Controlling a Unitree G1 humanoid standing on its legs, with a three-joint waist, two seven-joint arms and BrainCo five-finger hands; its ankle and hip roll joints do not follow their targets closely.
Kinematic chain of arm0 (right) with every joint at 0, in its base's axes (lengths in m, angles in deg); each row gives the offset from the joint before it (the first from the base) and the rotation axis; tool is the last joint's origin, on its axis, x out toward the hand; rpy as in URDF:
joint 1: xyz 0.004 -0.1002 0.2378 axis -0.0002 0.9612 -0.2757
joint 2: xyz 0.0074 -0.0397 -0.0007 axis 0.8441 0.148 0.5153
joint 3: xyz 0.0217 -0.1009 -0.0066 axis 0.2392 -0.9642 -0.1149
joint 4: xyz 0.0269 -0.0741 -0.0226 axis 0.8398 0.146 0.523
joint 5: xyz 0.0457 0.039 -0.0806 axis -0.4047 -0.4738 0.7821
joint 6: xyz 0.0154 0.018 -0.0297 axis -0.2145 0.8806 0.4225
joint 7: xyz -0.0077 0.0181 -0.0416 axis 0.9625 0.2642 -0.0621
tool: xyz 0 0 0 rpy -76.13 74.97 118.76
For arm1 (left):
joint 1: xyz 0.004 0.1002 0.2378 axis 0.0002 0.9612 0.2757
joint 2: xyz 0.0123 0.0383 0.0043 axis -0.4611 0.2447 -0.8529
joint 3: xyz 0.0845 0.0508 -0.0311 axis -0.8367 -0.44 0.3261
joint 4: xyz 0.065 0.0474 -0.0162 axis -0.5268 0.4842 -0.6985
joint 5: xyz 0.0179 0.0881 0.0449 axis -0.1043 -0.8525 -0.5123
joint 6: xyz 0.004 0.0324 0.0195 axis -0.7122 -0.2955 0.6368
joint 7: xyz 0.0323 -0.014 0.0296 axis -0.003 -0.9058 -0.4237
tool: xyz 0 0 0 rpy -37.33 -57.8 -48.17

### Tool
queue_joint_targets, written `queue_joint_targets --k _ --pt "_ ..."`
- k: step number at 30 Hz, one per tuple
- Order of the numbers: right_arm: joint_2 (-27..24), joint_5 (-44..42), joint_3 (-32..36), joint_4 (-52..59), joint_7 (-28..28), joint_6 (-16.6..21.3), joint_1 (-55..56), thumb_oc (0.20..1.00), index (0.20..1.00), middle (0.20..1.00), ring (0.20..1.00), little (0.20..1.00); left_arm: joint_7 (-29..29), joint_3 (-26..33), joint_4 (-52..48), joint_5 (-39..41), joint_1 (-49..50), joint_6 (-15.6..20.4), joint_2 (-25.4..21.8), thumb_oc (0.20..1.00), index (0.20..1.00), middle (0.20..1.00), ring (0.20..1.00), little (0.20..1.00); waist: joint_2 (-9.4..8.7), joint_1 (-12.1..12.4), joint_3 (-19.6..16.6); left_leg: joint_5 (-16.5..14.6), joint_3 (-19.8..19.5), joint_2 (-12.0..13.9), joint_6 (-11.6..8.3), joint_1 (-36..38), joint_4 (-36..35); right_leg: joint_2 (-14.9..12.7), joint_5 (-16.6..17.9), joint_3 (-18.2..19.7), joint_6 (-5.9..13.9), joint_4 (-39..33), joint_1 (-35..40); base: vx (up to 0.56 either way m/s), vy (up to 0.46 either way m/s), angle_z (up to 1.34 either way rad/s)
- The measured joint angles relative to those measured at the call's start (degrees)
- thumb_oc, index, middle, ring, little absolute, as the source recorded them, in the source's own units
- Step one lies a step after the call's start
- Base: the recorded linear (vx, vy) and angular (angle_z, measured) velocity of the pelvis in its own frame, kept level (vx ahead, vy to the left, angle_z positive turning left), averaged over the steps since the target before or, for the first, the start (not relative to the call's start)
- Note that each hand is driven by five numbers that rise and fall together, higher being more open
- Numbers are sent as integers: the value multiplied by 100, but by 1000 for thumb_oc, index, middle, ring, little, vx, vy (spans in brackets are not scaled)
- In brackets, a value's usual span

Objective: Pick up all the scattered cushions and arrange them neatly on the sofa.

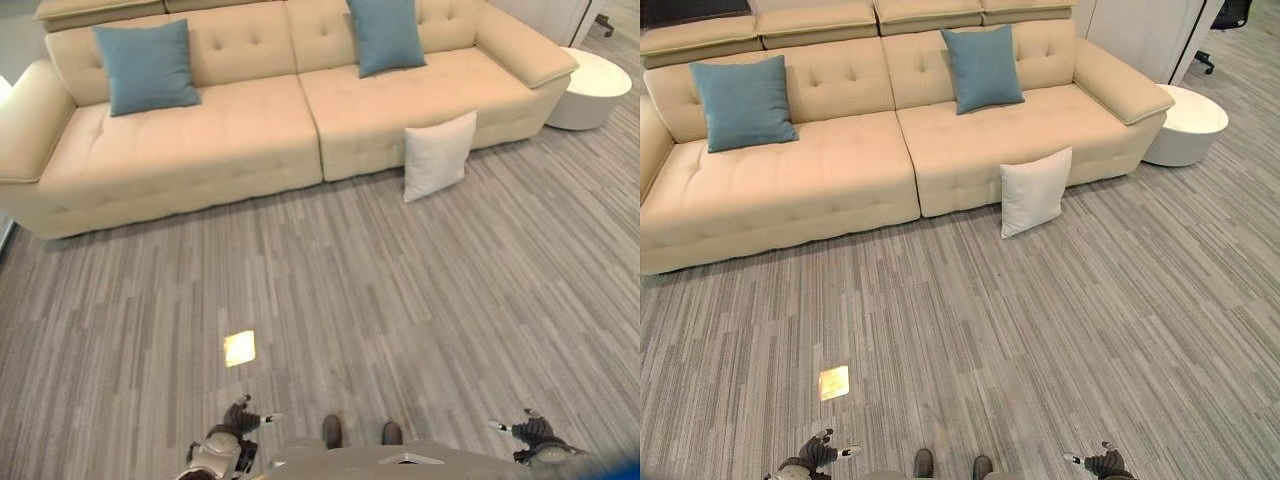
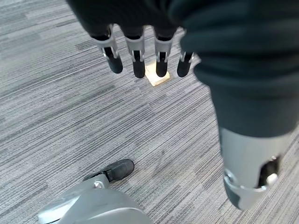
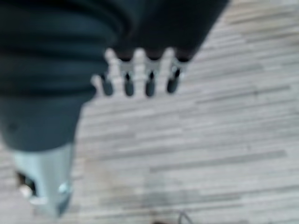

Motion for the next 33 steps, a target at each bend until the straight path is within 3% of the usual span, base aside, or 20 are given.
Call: queue_joint_targets --k 9,13,19,24,29,31,33 --pt "2 -1 -26 20 -18 -44 -93 1000 1000 1000 1000 1000 -10 34 61 2 -45 3 -13 1000 1000 1000 1000 1000 -42 19 18 -13 305 44 2 -136 2 17 45 202 -3 87 -302 -22 12 -17" --pt "27 2 -119 132 -23 -64 -181 1000 1000 1000 1000 1000 -76 38 71 3 -149 2 -46 1000 1000 1000 1000 1000 -149 128 140 -20 684 135 -6 -180 2 -97 57 -245 33 343 -622 -12 -12 -52" --pt "153 15 -119 120 -22 -134 -68 1000 1000 1000 1000 1000 -85 37 41 2 -322 13 -57 1000 1000 1000 1000 1000 -193 144 193 -45 762 259 -43 -129 2 -81 59 -655 34 346 -601 -5 -61 -9" --pt "117 34 -111 122 -17 -141 -55 1000 1000 1000 1000 1000 -83 24 41 0 -396 13 25 1000 1000 1000 1000 1000 -61 123 275 -66 676 313 -83 -168 77 -3 91 -660 -9 200 -523 32 -97 4" --pt "124 -14 -114 124 -14 -84 -65 1000 1000 1000 1000 1000 -84 11 127 0 -355 6 48 1000 1000 1000 1000 1000 -46 126 290 -141 474 342 -198 -221 438 21 129 -656 -128 -6 -269 3 -120 6" --pt "131 -87 -110 134 -7 -35 -72 1000 1000 1000 1000 1000 -85 -2 139 2 -383 4 79 1000 1000 1000 1000 1000 -37 101 309 -123 342 351 -542 -421 799 14 114 -708 -153 -6 -220 -24 -143 23" --pt "188 -191 -108 115 -7 -30 -97 1000 1000 1000 1000 1000 -82 -91 142 3 -557 4 96 1000 1000 1000 1000 1000 -213 129 446 85 189 237 -966 -753 1423 -166 70 -743 -254 -5 -229 19 -110 18"
